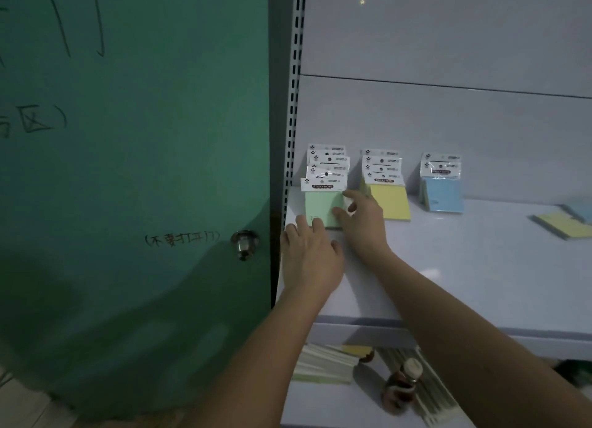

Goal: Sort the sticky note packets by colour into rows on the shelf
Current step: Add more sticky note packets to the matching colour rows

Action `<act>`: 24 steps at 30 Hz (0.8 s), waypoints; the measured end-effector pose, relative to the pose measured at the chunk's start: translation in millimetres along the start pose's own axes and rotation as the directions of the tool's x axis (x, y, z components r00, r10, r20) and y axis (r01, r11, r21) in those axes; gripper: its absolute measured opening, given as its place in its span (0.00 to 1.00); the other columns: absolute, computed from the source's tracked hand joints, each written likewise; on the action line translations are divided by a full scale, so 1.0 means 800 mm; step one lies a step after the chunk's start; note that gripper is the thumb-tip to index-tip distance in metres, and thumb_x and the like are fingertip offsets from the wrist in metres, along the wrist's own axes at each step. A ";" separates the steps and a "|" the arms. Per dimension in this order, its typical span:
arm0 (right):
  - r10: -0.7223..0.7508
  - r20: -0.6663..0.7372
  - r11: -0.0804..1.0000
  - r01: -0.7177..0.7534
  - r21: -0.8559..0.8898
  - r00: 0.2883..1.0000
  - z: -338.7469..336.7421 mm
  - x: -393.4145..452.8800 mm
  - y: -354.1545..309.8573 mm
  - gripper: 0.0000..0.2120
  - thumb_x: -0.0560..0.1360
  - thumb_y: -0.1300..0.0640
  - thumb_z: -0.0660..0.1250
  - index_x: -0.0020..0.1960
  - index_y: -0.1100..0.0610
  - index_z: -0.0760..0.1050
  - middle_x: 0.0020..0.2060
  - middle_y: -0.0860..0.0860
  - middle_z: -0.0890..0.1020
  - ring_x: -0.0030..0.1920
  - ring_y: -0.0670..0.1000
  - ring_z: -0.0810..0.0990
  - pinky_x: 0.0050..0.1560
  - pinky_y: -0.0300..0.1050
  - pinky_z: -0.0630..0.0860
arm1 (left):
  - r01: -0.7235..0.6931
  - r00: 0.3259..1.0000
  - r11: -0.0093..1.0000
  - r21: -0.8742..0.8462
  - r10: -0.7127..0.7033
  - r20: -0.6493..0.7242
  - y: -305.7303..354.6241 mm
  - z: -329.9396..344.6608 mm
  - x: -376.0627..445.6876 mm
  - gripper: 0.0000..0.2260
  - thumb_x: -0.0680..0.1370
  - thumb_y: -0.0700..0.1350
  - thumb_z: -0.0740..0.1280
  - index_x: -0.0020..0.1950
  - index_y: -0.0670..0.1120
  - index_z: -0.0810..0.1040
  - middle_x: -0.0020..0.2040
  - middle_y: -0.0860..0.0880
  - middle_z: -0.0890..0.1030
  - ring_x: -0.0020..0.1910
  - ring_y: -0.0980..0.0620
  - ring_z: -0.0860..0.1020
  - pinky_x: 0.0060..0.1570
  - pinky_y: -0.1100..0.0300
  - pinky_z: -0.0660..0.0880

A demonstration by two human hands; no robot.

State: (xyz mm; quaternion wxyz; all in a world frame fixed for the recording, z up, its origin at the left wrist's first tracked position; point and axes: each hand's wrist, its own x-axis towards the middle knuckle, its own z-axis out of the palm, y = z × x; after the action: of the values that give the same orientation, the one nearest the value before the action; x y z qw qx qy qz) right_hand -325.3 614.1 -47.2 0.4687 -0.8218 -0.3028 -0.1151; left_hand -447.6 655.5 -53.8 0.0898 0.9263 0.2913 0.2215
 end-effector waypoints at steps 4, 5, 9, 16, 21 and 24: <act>0.058 0.027 0.996 -0.059 0.070 0.998 -0.008 -0.008 -0.010 0.19 0.75 0.55 0.67 0.65 0.58 0.72 0.57 0.57 0.75 0.54 0.53 0.75 0.49 0.40 0.67 | -0.015 1.000 1.000 0.012 0.014 0.013 -0.001 -0.004 0.001 0.17 0.79 0.51 0.55 0.62 0.42 0.68 0.59 0.42 0.69 0.57 0.42 0.68 0.63 0.46 0.67; 0.106 0.057 0.987 -0.112 0.119 0.993 -0.015 -0.010 -0.012 0.21 0.76 0.53 0.67 0.67 0.57 0.70 0.58 0.57 0.73 0.55 0.53 0.74 0.53 0.42 0.69 | -0.023 1.000 1.000 0.010 0.023 0.014 -0.002 -0.005 0.002 0.17 0.79 0.51 0.55 0.62 0.42 0.68 0.59 0.42 0.70 0.57 0.42 0.68 0.62 0.47 0.67; 0.197 0.229 0.944 -0.248 0.219 0.953 -0.059 -0.024 -0.002 0.25 0.78 0.47 0.63 0.72 0.55 0.65 0.62 0.55 0.73 0.57 0.51 0.73 0.54 0.43 0.69 | -0.026 1.000 1.000 -0.002 0.026 0.015 -0.002 -0.010 0.004 0.19 0.79 0.52 0.56 0.64 0.41 0.68 0.60 0.42 0.70 0.57 0.42 0.68 0.60 0.48 0.69; 0.029 0.438 0.999 -0.035 0.007 0.899 -0.201 -0.063 0.063 0.24 0.77 0.42 0.62 0.70 0.47 0.67 0.67 0.48 0.69 0.58 0.48 0.73 0.55 0.41 0.67 | 0.040 0.998 0.986 0.163 -0.046 0.035 0.022 -0.024 -0.007 0.15 0.79 0.51 0.56 0.60 0.44 0.71 0.59 0.43 0.73 0.57 0.43 0.71 0.56 0.47 0.72; 0.055 0.443 0.988 0.014 -0.152 0.895 -0.325 -0.068 0.117 0.22 0.78 0.42 0.59 0.69 0.50 0.71 0.69 0.49 0.71 0.65 0.51 0.72 0.65 0.47 0.67 | -0.017 0.997 0.997 0.080 0.010 0.083 0.157 -0.023 -0.021 0.16 0.78 0.53 0.58 0.62 0.47 0.72 0.61 0.44 0.74 0.60 0.42 0.70 0.54 0.49 0.69; 0.086 0.417 0.973 0.013 -0.229 0.905 -0.396 -0.071 0.151 0.23 0.79 0.42 0.58 0.69 0.52 0.71 0.70 0.51 0.70 0.67 0.53 0.71 0.67 0.50 0.67 | -0.085 0.981 0.996 -0.029 0.089 0.173 0.267 -0.009 -0.045 0.17 0.79 0.56 0.57 0.63 0.48 0.71 0.62 0.45 0.73 0.62 0.43 0.70 0.54 0.49 0.68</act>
State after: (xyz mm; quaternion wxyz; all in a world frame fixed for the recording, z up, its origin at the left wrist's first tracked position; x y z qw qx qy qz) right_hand -266.9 280.2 10.2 0.2972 -0.8806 -0.3669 0.0414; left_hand -370.7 461.1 3.1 0.1149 0.9529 0.2392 0.1466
